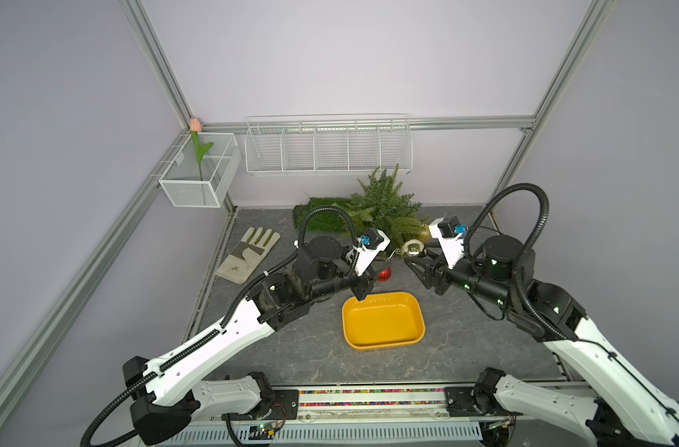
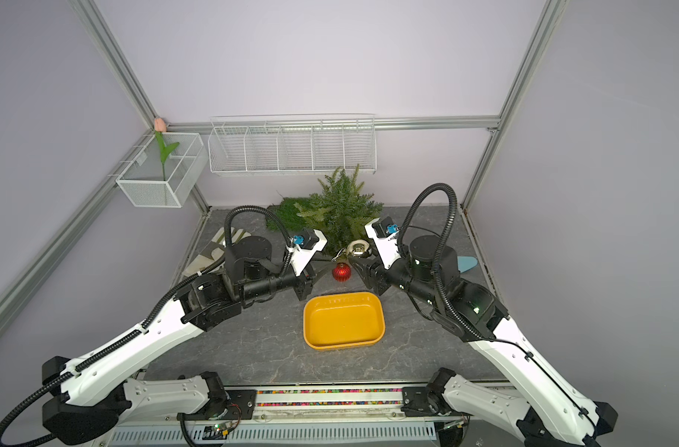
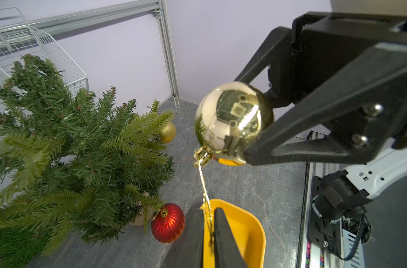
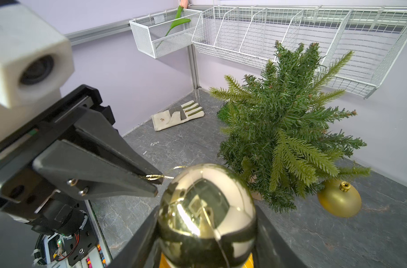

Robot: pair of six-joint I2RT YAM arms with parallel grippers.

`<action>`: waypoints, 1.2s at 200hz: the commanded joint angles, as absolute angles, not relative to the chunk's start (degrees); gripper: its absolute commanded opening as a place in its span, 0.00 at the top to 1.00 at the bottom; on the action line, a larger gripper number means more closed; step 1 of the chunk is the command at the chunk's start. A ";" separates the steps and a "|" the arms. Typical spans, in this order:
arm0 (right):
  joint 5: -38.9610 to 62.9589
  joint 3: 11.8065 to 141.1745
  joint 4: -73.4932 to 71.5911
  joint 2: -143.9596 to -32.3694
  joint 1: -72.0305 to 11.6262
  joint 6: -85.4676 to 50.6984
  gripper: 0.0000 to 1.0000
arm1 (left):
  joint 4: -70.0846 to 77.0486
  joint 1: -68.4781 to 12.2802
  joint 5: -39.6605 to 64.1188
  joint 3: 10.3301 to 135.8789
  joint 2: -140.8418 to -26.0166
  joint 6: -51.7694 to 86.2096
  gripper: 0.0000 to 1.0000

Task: Decorate the small christmas tree with ornaments
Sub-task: Hang an ornament on the christmas tree.

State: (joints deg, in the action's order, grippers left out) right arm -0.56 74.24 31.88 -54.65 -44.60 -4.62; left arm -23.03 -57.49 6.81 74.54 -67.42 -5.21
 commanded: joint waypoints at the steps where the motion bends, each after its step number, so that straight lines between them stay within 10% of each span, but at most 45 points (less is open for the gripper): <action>1: 0.52 73.39 29.57 -53.62 -44.27 -3.87 0.48 | -23.70 -57.66 6.48 76.82 -67.07 -5.69 0.92; 240: -0.80 77.37 26.51 -58.31 -43.07 -2.81 0.53 | -25.75 -51.98 7.16 82.26 -69.84 -7.92 1.00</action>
State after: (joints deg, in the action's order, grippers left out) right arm -1.21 75.26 29.78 -57.04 -44.18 -3.77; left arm -25.58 -53.47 5.13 79.20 -68.34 -7.38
